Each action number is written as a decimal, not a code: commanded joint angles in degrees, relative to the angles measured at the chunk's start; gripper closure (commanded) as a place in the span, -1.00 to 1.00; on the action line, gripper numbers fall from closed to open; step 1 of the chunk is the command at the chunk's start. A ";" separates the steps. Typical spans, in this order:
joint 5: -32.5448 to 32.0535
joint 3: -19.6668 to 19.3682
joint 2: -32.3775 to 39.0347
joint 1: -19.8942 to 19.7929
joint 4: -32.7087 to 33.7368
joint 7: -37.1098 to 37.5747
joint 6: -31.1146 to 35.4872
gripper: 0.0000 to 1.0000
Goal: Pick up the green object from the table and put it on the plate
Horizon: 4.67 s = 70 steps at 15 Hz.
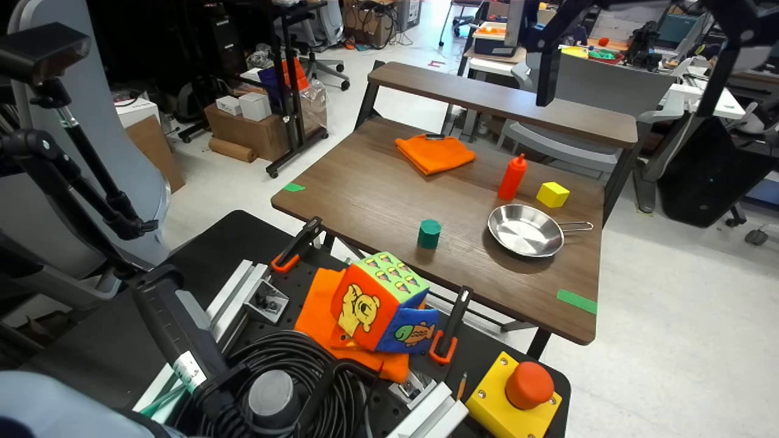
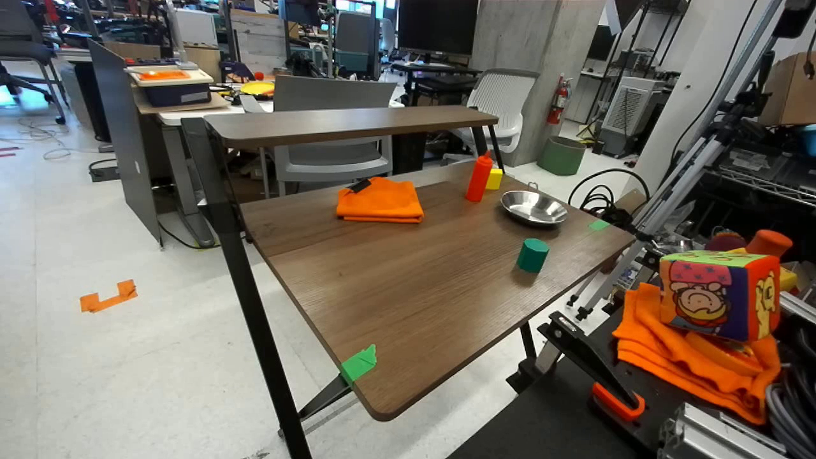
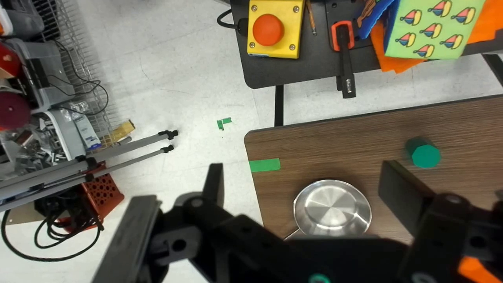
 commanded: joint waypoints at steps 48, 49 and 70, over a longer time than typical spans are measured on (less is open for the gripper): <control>12.68 0.26 66.35 16.88 37.15 10.39 5.73 0.66; 14.85 0.45 65.57 15.37 38.31 9.53 4.42 0.66; 23.41 -5.08 83.01 6.89 66.92 21.03 -5.12 0.66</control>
